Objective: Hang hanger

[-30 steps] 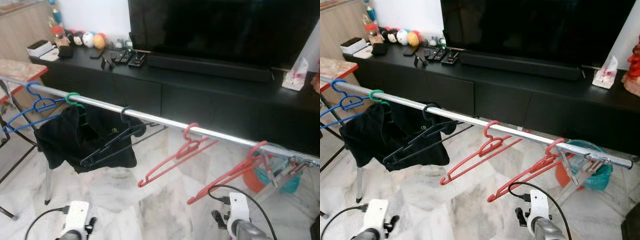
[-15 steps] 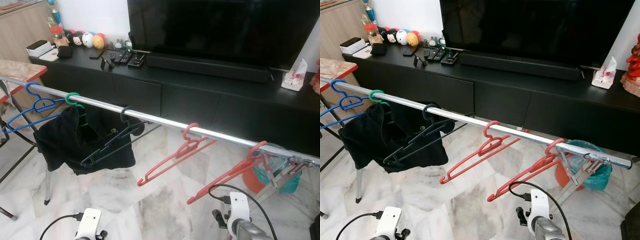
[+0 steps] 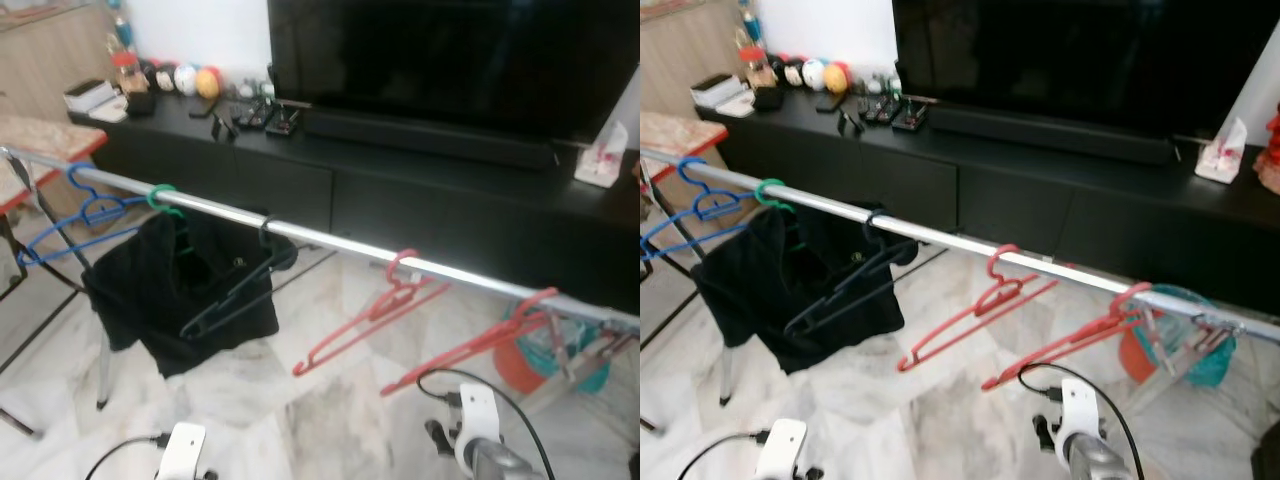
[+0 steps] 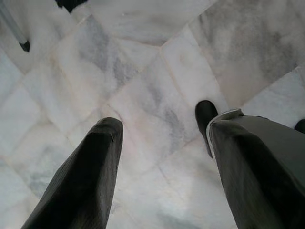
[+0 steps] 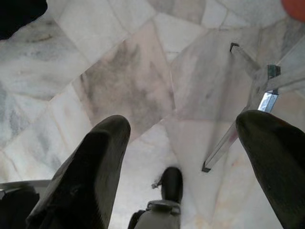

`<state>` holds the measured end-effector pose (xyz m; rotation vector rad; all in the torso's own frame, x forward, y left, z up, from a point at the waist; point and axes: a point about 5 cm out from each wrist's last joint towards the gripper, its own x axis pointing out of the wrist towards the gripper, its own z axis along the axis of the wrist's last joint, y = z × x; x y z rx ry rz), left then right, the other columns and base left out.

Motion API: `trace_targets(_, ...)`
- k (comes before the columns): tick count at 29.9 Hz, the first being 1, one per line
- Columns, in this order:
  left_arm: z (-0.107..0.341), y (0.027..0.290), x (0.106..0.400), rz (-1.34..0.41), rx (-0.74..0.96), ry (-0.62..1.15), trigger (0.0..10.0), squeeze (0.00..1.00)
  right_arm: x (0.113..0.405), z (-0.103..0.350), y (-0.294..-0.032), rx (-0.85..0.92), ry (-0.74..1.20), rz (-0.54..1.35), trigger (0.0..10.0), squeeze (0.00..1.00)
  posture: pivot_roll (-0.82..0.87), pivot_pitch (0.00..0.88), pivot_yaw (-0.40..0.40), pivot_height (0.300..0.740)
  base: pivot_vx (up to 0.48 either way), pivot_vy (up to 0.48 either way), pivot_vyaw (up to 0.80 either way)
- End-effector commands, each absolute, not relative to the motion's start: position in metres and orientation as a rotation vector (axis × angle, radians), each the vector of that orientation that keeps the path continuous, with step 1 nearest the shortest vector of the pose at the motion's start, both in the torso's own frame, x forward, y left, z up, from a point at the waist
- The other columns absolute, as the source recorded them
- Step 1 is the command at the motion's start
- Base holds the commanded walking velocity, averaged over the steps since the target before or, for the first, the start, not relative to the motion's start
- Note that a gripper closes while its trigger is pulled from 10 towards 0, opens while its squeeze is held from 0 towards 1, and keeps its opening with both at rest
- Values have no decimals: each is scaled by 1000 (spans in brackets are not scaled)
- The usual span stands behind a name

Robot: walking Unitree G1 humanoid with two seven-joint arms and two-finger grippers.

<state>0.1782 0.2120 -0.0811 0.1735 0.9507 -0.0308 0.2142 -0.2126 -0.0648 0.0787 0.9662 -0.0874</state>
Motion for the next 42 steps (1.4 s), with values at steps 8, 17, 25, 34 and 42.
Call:
trace_targets(8,-82,212,176,-39,186,963,10000,0,215,-65,-212,77,958,-93,10000,0,-53,0,23,740,0,447,0)
trace_targets(17,-83,209,175,-49,191,961,10000,0,215,-65,-211,83,973,-92,10000,0,-53,0,26,740,0,107,-213)
trace_targets(25,-84,206,176,-62,203,965,10000,0,215,-65,-211,71,973,-94,10000,0,-54,0,28,740,0,0,-391)
trace_targets(34,-83,207,177,-73,196,958,10000,0,216,-64,-212,66,971,-101,10000,0,-54,0,28,740,0,0,0)
trace_targets(42,-83,207,176,-77,195,959,10000,0,217,-64,-211,68,965,-108,10000,0,-58,0,35,740,-185,0,0)
